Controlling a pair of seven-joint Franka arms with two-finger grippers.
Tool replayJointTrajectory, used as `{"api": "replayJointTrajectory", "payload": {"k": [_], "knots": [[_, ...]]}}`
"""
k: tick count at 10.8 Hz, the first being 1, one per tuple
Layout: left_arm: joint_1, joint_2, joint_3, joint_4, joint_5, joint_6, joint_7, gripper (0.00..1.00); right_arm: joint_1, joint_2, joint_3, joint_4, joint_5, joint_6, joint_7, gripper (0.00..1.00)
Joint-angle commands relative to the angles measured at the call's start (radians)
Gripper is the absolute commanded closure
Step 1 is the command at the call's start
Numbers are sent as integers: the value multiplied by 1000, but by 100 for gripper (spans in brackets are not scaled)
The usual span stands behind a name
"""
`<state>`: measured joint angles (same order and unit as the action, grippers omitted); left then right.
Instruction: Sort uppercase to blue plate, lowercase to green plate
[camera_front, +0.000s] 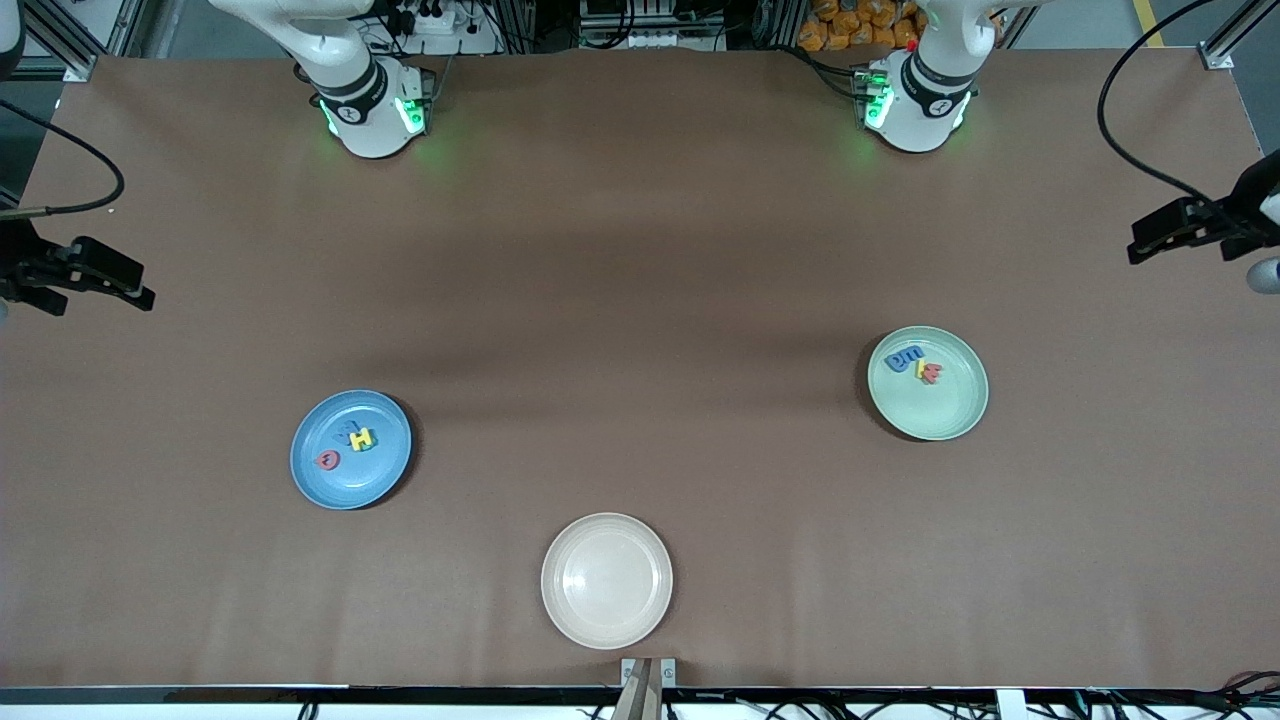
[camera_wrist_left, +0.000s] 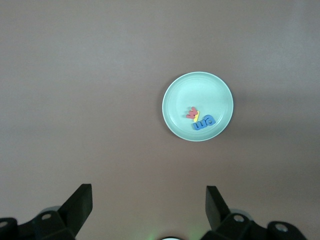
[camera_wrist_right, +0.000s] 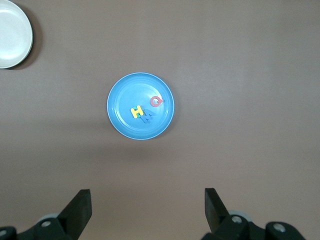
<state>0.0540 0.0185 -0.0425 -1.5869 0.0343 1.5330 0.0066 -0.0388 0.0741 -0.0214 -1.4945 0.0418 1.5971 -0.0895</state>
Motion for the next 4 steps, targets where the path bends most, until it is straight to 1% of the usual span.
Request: {"api": "replayJointTrajectory", "payload": {"k": [1,4], "knots": [[-11,-12,13,-60,-33,70,-10,0,-21,-25,8,-3,3,-14,-16,0],[-11,-14,13,-84,-42,95,-11,0,-19,-25,9,-3,3,-25,-9,0]]}}
